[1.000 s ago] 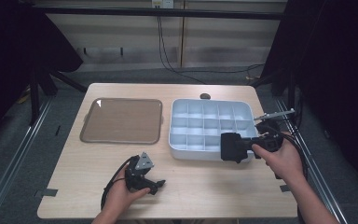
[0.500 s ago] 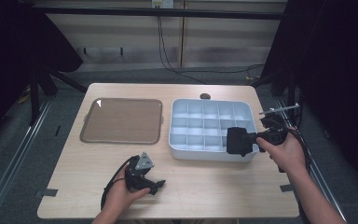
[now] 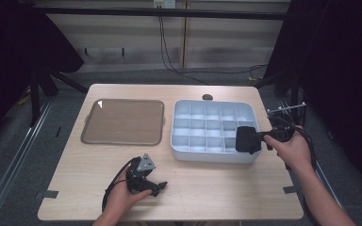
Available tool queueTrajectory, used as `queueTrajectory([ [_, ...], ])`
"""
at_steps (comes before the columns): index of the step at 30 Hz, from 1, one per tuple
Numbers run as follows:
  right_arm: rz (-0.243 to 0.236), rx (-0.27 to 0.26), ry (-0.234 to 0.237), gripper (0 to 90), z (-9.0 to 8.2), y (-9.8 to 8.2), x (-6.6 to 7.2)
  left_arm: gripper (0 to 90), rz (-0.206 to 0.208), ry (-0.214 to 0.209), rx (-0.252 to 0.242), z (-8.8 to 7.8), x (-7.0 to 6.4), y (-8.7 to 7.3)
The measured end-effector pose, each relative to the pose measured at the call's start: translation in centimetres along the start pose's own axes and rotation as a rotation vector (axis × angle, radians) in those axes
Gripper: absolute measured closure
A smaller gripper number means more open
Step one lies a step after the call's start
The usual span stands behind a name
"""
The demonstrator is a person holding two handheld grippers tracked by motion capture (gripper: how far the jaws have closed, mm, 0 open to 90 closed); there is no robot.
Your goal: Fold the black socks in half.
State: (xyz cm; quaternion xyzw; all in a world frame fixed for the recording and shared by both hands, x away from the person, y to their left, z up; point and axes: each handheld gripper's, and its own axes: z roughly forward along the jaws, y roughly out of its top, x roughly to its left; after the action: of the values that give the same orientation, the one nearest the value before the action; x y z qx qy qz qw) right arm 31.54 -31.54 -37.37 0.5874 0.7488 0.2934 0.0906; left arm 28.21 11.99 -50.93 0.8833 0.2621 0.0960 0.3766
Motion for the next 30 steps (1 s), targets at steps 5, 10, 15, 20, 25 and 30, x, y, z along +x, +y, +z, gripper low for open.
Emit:
queueTrajectory([
  [5,0.011,0.013,-0.015,73.4,0.4,0.0,-0.8,7.0,0.001,0.0,0.001,0.0,0.0,0.0],
  [10,0.022,0.025,-0.028,73.4,0.9,-0.2,-1.5,6.9,-0.003,-0.003,0.0,0.0,0.0,0.0],
  [15,0.019,0.039,-0.035,73.4,1.6,-0.5,-1.9,6.9,0.01,-0.002,0.009,0.0,0.1,0.0],
  [20,0.013,0.055,-0.041,73.3,2.1,-0.8,-2.3,6.9,0.01,-0.003,0.009,0.0,0.1,0.0],
  [25,0.013,0.067,-0.044,73.2,2.4,-0.9,-2.5,6.9,0.01,-0.003,0.009,0.0,0.1,0.0],
  [30,-0.016,0.076,-0.065,72.9,2.7,-0.9,-2.4,6.9,0.011,-0.002,0.009,0.0,0.1,0.0],
])
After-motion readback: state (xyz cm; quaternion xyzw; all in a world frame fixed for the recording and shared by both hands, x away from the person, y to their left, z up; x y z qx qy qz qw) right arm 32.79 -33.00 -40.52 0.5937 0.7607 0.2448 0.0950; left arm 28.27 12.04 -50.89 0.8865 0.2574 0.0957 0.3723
